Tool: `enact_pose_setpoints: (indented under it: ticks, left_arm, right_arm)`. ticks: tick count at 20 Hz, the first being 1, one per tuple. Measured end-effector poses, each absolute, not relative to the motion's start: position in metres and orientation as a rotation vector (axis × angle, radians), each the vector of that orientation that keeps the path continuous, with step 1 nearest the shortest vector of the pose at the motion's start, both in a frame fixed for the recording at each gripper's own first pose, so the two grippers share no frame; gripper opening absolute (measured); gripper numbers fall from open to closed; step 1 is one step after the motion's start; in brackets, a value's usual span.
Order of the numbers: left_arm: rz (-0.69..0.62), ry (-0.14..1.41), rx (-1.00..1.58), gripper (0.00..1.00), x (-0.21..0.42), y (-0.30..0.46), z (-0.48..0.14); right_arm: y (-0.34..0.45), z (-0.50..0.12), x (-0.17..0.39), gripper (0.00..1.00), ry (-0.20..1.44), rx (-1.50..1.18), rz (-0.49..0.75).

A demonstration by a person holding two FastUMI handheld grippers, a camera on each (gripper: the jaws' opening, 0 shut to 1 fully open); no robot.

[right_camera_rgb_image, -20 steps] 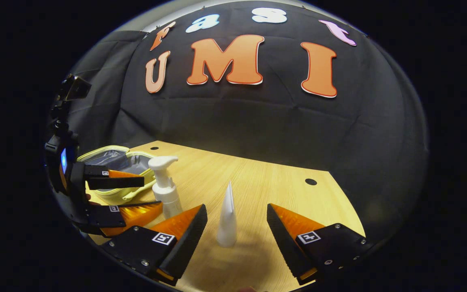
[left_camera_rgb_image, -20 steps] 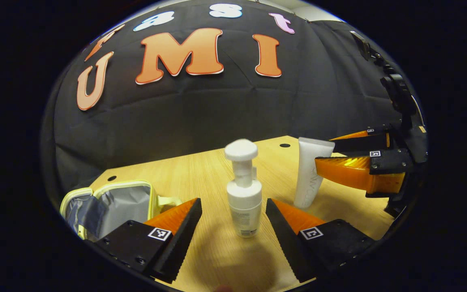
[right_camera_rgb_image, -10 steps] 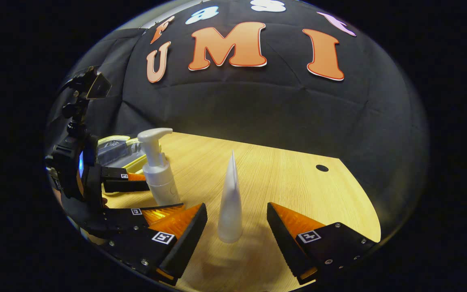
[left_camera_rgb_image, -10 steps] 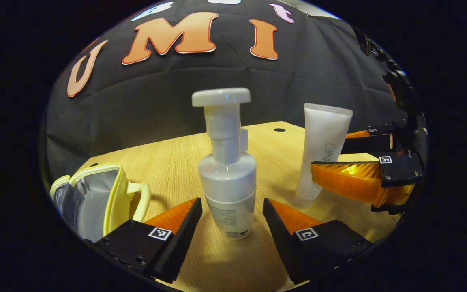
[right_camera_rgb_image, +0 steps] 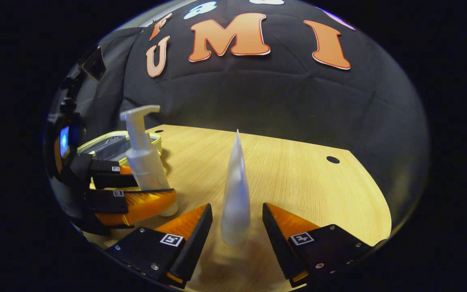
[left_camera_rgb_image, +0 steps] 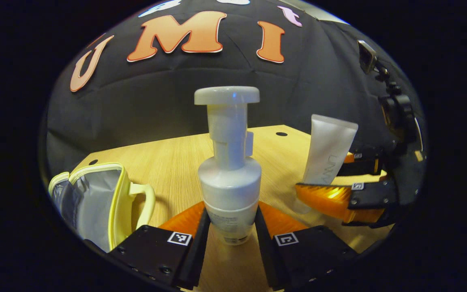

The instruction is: First open the suitcase, pack the skin care products into it, and then close the suitcase.

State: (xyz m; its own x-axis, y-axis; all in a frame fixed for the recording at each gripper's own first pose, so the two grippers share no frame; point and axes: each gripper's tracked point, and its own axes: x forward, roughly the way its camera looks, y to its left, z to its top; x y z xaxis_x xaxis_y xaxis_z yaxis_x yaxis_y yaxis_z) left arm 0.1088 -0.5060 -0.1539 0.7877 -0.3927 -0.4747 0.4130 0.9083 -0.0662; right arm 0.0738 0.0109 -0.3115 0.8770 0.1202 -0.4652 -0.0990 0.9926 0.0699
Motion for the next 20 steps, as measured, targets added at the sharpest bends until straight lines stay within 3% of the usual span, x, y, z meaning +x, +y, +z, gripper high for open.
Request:
enact_pose_setpoints:
  ticks: [2, 5, 7, 20]
  left_arm:
    - [-0.419, 0.485, 0.038, 0.6, 0.113, -0.498, -0.137]
    - [-0.389, 0.461, 0.026, 0.6, 0.118, -0.483, -0.115]
    - [-0.366, 0.451, 0.032, 0.6, 0.121, -0.472, -0.104]
    - [-0.246, 0.442, 0.029, 0.6, 0.117, -0.375, -0.013]
  right_arm:
    - [0.012, -0.315, 0.074, 0.72, 0.508, 0.068, 0.111]
    - [0.014, -0.315, 0.075, 0.47, 0.52, 0.063, 0.109]
    - [0.014, -0.312, 0.075, 0.42, 0.532, 0.072, 0.107]
    - [0.051, -0.176, 0.078, 0.41, 0.439, 0.062, 0.136]
